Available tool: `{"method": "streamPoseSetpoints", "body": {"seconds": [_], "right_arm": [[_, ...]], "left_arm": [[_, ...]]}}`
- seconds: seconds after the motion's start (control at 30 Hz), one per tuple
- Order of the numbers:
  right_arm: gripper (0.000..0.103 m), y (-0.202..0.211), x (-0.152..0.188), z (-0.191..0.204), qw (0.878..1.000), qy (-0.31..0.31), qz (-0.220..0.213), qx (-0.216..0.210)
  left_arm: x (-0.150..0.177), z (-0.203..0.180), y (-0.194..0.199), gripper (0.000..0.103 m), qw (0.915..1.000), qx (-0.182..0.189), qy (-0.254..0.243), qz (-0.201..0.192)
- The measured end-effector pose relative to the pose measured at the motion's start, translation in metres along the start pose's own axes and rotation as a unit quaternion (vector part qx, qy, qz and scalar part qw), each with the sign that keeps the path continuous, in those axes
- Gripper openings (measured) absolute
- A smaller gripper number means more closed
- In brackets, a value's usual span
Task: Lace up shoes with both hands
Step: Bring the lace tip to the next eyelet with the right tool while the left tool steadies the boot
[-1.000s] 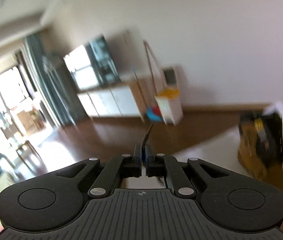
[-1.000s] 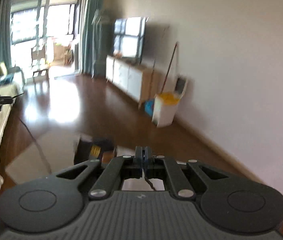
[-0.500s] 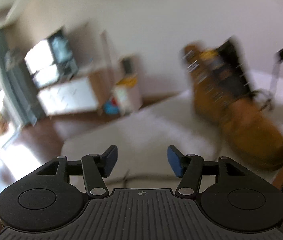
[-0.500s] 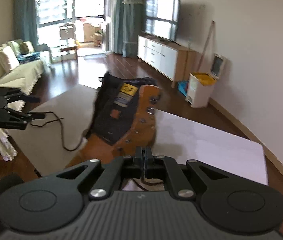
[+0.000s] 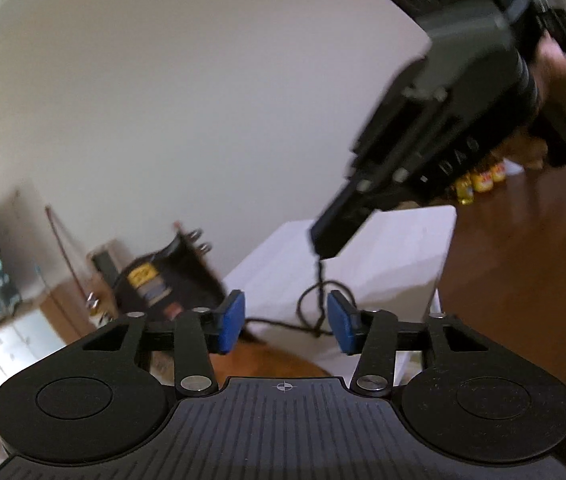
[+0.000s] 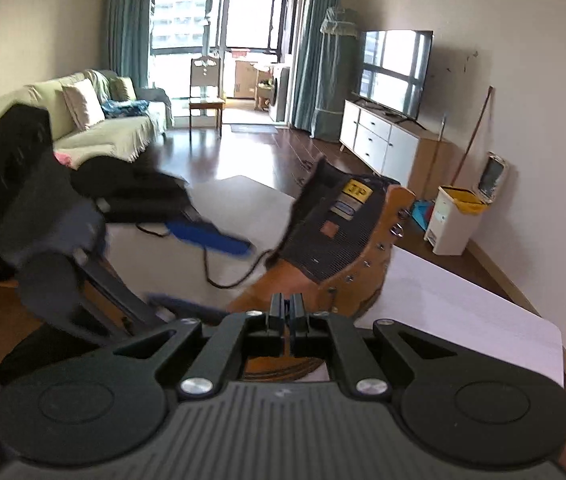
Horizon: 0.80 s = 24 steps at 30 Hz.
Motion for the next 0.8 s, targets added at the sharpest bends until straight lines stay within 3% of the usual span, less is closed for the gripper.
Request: {"method": "streamPoseSetpoints", "body": {"seconds": [0.13, 0.2, 0.27, 0.4, 0.47, 0.57, 0.67, 0.7, 0.73, 0.77, 0.8], "right_arm": [[0.003, 0.006, -0.006, 0.010, 1.000, 0.006, 0.000, -0.001], [0.003, 0.004, -0.008, 0.012, 1.000, 0.010, 0.005, 0.002], [0.003, 0.002, -0.009, 0.015, 1.000, 0.014, 0.012, 0.005], [0.004, 0.002, -0.010, 0.020, 1.000, 0.014, 0.017, 0.009], [0.014, 0.006, -0.009, 0.021, 1.000, 0.000, 0.006, 0.016], [0.018, 0.013, -0.008, 0.012, 0.999, -0.023, -0.013, 0.028], [0.018, 0.019, 0.002, 0.008, 0.997, -0.054, -0.028, 0.042], [0.018, 0.017, 0.005, 0.008, 0.997, -0.061, -0.030, 0.042], [0.018, 0.013, 0.009, 0.010, 0.996, -0.072, -0.033, 0.035], [0.018, 0.007, 0.012, 0.011, 0.995, -0.085, -0.038, 0.021], [0.018, 0.001, 0.014, 0.012, 0.995, -0.094, -0.043, 0.007]], "left_arm": [[0.001, -0.001, 0.003, 0.040, 0.9999, 0.001, -0.008, -0.015], [0.000, -0.001, 0.003, 0.034, 0.9997, 0.004, -0.007, -0.021], [0.001, -0.001, 0.006, 0.005, 0.9996, 0.010, -0.006, -0.027], [0.005, 0.003, 0.007, 0.003, 0.9991, 0.019, 0.017, -0.034], [0.013, 0.014, 0.010, 0.003, 0.9964, 0.023, 0.075, -0.032], [0.025, 0.029, 0.013, 0.003, 0.9870, 0.038, 0.154, -0.028], [0.048, 0.050, 0.019, 0.003, 0.9609, 0.071, 0.266, -0.032], [0.060, 0.062, 0.022, 0.003, 0.9395, 0.092, 0.328, -0.039], [0.063, 0.069, 0.022, 0.003, 0.9310, 0.099, 0.349, -0.042], [0.073, 0.079, 0.022, 0.003, 0.9124, 0.114, 0.390, -0.048], [0.079, 0.083, 0.024, 0.003, 0.8997, 0.121, 0.416, -0.051]]}}
Point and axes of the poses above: each gripper's, at about its wrist camera, not at the fingertips, and y roughly against the way its jaws point, z to its left, x to its underside, the point moved 5 cm from there along -y, roughly the way its jaws point, and after that the axes turned 11 degrees about z, right-handed, at the moved point
